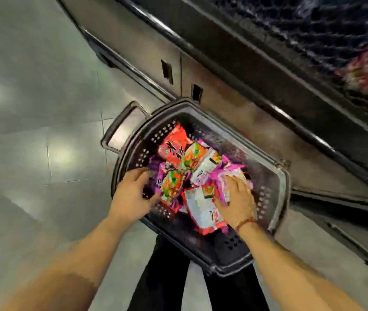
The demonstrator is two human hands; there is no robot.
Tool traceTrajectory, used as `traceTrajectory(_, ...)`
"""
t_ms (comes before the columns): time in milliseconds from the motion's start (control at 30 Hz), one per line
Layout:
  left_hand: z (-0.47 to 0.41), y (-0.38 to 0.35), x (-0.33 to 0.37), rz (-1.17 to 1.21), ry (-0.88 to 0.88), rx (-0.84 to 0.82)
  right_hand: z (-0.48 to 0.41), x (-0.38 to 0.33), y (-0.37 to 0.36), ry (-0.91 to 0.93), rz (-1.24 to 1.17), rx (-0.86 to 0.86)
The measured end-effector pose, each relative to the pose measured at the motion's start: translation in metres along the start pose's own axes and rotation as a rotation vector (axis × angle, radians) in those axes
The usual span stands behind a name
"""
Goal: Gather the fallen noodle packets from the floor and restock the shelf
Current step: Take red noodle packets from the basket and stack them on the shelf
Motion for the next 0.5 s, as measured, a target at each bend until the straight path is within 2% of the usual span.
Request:
traceTrajectory(233, -0.018, -0.098, -0.021, -0.005, -0.048, -0.11, -0.037, 0.062, -0.102, -0.233, -0.267, -0.171)
traceTrajectory(367, -0.016, -0.122, -0.025, -0.218, -0.078, -0.119, -0.052, 0.072, -0.132, -0.267, -0.312, -0.167)
traceTrajectory(500, -0.015, -0.12, -0.024, -0.199, -0.065, -0.052, -0.061, 0.072, -0.138, -0.298, -0.291, -0.099)
Point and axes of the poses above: each hand's wrist, its own z-axis away from the middle knuckle, its own y-axis out of the back of the hand, x = y × z, the point moved 7 cm from there along -z, towards the middle knuckle, and after that the axes turned 10 degrees about -x, right-handed, at the moved point
